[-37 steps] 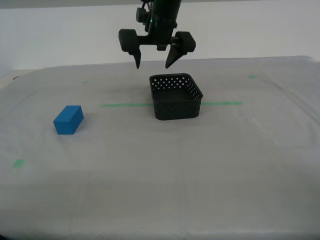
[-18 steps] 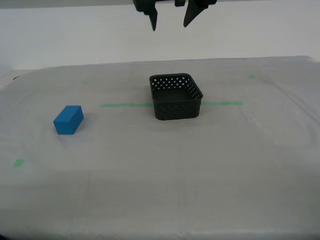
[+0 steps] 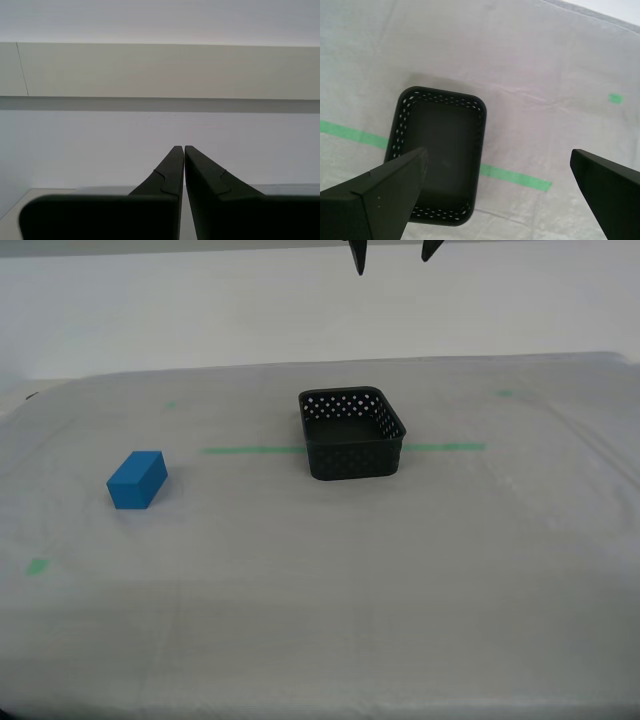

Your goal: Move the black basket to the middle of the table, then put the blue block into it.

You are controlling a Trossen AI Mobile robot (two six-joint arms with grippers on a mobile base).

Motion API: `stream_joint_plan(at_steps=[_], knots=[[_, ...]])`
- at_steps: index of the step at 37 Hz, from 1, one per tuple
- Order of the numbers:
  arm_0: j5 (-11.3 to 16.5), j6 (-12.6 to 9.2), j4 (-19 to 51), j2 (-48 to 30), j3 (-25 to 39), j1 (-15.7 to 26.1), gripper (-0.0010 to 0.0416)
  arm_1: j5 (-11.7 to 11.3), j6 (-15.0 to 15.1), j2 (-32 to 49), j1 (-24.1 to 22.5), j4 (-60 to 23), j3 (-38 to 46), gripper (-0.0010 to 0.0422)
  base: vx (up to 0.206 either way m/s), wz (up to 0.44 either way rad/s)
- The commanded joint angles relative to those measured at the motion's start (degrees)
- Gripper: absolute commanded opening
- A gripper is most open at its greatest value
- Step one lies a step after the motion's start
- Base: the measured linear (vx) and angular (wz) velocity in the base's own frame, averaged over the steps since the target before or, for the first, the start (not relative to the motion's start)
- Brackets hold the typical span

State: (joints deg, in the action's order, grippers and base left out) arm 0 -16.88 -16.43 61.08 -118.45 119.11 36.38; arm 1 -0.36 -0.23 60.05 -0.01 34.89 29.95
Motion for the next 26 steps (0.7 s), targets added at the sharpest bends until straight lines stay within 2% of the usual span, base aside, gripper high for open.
stream_joint_plan(at_steps=[1, 8, 12, 21, 26], knots=[[-0.8, 0.1, 0.8, 0.4, 0.0, -0.7, 0.04, 0.0, 0.1, 0.0, 0.0, 0.3, 0.0, 0.0, 0.0, 0.0], [-0.8, 0.5, 2.1, 0.4, -0.3, -1.9, 0.0401, 0.0, 0.1, 0.0, 0.0, 0.3, 0.0, 0.0, 0.0, 0.0], [-0.8, 0.6, 0.9, 1.4, -2.5, -2.5, 0.0401, 0.0, 0.1, 0.0, 0.0, 0.3, 0.0, 0.0, 0.0, 0.0], [-0.7, 0.6, -8.9, 8.4, -15.9, -4.3, 0.04, 0.0, 0.1, 0.0, 0.0, 0.3, 0.0, 0.0, 0.0, 0.0], [0.9, 0.9, -13.0, 12.7, -23.4, -6.6, 0.04, 0.0, 0.1, 0.0, 0.0, 0.3, 0.0, 0.0, 0.0, 0.0]])
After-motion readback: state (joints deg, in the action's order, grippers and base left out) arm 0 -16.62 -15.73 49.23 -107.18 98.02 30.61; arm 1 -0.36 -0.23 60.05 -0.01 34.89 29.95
